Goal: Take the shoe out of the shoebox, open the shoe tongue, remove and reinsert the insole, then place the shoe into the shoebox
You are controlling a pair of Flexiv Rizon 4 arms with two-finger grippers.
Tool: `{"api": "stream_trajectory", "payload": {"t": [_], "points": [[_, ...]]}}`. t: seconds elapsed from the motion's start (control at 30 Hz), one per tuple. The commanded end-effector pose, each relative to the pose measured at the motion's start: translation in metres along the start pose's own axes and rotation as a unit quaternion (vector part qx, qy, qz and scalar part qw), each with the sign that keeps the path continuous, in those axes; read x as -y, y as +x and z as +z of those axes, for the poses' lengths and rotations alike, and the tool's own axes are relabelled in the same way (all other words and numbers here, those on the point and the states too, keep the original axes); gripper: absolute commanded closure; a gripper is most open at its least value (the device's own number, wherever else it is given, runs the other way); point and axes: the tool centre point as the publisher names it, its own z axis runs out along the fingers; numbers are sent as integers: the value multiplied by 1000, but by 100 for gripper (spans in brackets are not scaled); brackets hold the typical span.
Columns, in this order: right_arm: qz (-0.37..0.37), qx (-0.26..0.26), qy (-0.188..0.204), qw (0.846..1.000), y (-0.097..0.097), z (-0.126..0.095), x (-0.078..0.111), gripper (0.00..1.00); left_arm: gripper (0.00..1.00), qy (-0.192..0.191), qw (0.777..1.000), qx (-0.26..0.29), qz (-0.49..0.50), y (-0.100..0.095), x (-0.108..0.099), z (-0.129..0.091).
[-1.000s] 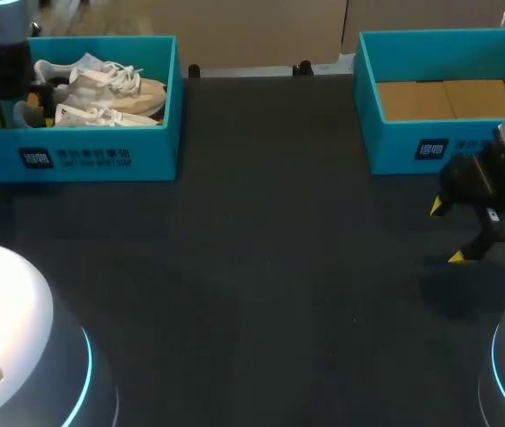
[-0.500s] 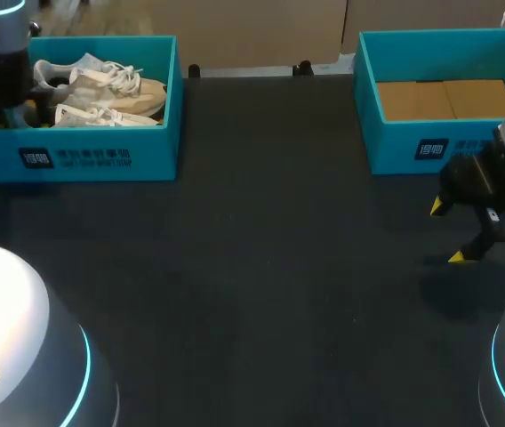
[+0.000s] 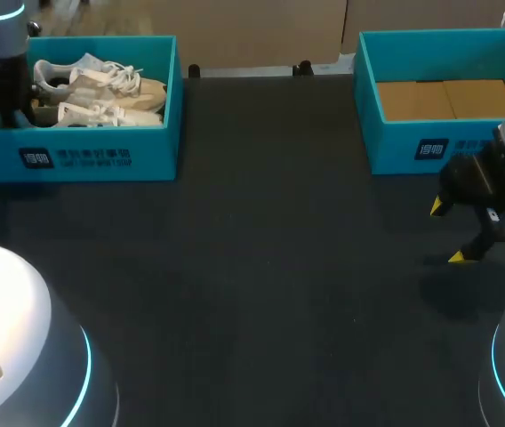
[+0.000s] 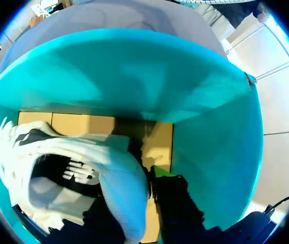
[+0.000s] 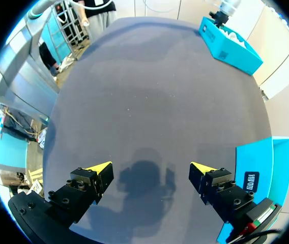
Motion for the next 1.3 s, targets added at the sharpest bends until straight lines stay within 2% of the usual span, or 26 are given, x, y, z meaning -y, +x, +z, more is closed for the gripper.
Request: {"api": "stream_trajectory", "payload": {"t": [0.03, 0.33, 0.53, 0.73, 0.93, 1.3], "points": [[0, 1, 1, 1000, 1, 0, 0, 0, 100, 1, 1000, -3, -2, -1, 2, 0], [0, 1, 1, 1000, 1, 0, 0, 0, 100, -1, 1000, -11, -20, 10, -2, -12], [0, 1, 1, 1000, 1, 0, 0, 0, 100, 13, 999, -4, -28, 18, -6, -28], [0, 1, 1, 1000, 1, 0, 0, 0, 100, 18, 999, -2, -42, 26, -6, -57], [0, 1, 1, 1000, 1, 0, 0, 0, 100, 16, 999, -13, -43, 25, -6, -91], [0, 1, 1, 1000, 1, 0, 0, 0, 100, 5, 999, -26, -38, 22, 12, -149]]}}
